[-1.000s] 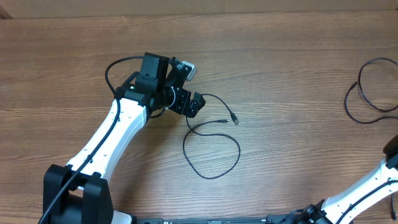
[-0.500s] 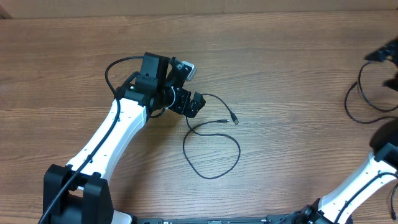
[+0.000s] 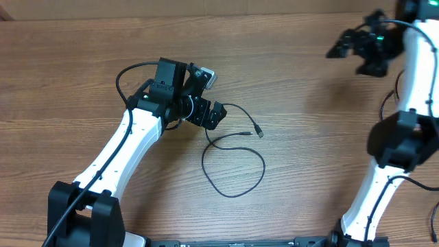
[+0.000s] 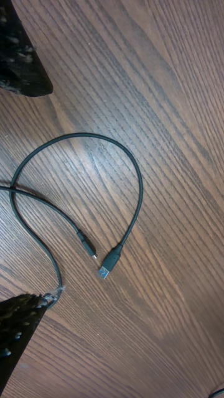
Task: Untangle cables
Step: 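Bring the right gripper back from the right toward the remaining cable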
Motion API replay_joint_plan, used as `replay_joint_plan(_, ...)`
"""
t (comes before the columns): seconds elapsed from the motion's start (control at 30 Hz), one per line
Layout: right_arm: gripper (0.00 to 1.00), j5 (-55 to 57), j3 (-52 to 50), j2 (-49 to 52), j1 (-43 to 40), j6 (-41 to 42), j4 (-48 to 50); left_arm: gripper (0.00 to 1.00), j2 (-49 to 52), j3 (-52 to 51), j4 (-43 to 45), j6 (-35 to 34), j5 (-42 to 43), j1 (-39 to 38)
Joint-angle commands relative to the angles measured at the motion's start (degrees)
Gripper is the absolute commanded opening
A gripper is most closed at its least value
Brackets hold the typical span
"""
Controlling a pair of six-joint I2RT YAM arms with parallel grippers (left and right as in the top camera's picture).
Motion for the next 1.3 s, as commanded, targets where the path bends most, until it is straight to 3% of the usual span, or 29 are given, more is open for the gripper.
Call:
replay_joint_plan(0.0,1.00,2.05,-0.11,0.39,3.98,-2.56,0.61,1.00,-0.31,0.55,0.02,0.66,-0.35,0.55)
replay_joint_plan(0.5,1.00,2.08,-0.11,0.39,16.87,-3.32,1.68,1.00,-0.31,0.55,0.02,0.66,-0.35,0.55)
replay_joint_plan(0.93,1.00,2.05,-0.31,0.39,21.79,-3.32,1.88,1.00,-0.31,0.55,0.66,0.70,-0.90,0.55)
replay_joint_plan(1.13,1.00,2.08,-0.33,0.39,22.08,-3.32,-0.68,1.00,-0.31,0.55,-0.42,0.68,-17.77,1.18)
replay_joint_plan(1.27,1.00,2.05,-0.35,0.39,22.08,-3.34,-0.39,0.99,-0.31,0.55,-0.42,0.70,-20.31,3.17)
